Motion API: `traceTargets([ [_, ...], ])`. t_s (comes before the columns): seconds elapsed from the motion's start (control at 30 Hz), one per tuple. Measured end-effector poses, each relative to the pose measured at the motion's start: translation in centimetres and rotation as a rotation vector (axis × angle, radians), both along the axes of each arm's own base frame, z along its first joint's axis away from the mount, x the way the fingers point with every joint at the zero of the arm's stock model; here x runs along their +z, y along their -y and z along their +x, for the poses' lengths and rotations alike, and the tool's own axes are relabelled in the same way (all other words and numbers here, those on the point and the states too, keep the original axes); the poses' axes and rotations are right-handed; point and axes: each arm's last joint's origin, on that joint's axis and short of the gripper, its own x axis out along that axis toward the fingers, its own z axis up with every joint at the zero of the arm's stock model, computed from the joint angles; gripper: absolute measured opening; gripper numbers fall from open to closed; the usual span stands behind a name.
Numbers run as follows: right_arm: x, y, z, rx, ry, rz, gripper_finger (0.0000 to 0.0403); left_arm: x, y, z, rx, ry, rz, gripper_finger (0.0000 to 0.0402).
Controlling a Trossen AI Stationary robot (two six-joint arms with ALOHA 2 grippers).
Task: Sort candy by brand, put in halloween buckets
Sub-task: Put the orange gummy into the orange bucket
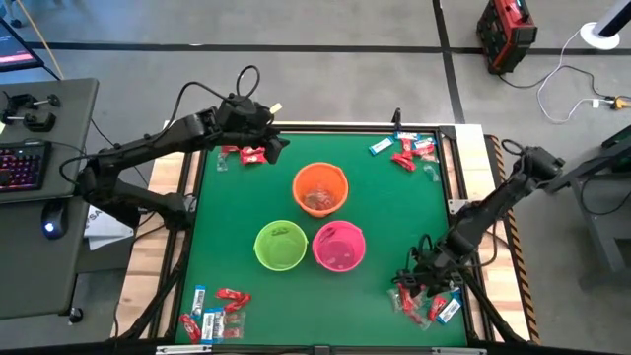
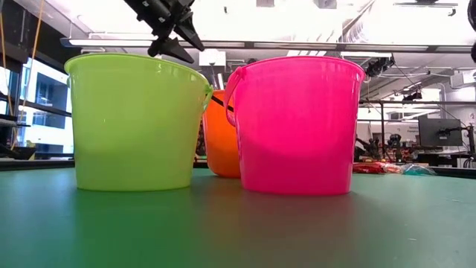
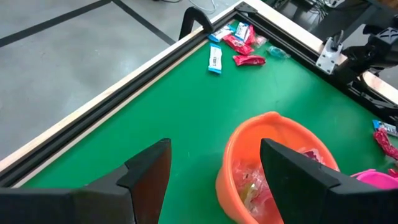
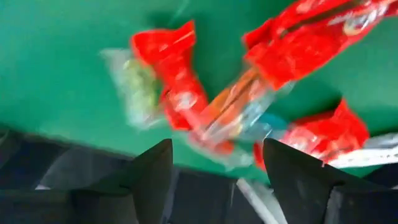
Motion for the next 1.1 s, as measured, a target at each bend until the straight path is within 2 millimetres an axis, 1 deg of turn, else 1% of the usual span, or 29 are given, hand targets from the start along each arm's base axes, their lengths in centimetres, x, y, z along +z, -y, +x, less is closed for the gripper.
traceTargets([
  [0.27,-2.0,-0.7,0.7,-0.004,-0.064,-0.027,0.0198,0.0,0.0,0.0,0.0,0.001,0.002,0.0237],
  [0.37,-2.3,-0.7,0.7,0.016,-0.065,-0.039,0.0172,0.0,0.0,0.0,-0.001,0.001,0.001,0.0237],
  [0.47,-1.7,-0.9,0.8,0.043,-0.041,-0.029,0.0124,0.0,0.0,0.0,0.0,0.002,0.002,0.0236],
  [0.6,0.3,-1.0,0.9,0.093,-0.009,-0.029,0.0029,0.0,0.0,0.0,0.0,0.002,0.002,0.0236],
  [0.63,1.0,-1.0,0.9,0.118,-0.001,-0.027,0.0015,0.0,0.0,0.0,0.0,0.001,0.002,0.0236],
  [0.67,1.8,-1.0,0.9,0.141,0.014,-0.021,0.001,0.0,0.0,0.0,0.0,0.002,0.002,0.0236],
  [0.77,4.6,-0.6,0.8,0.191,0.054,-0.023,0.0017,0.0,0.0,0.0,0.001,0.002,0.003,0.0236],
  [0.9,7.3,0.4,0.4,0.204,0.059,-0.11,0.0003,0.0,-0.2,-0.1,0.007,0.002,0.002,0.0236],
  [0.93,7.6,0.6,0.4,0.198,0.057,-0.127,0.0005,0.0,-0.2,-0.1,0.007,0.002,0.002,0.0236],
  [1.0,7.5,0.6,0.3,0.195,0.049,-0.15,0.0019,0.0,-0.1,-0.1,0.005,0.0,0.0,0.0236],
  [1.1,6.2,0.2,0.5,0.172,0.043,-0.144,0.005,0.0,-0.1,-0.1,-0.007,0.002,-0.009,0.0236],
])
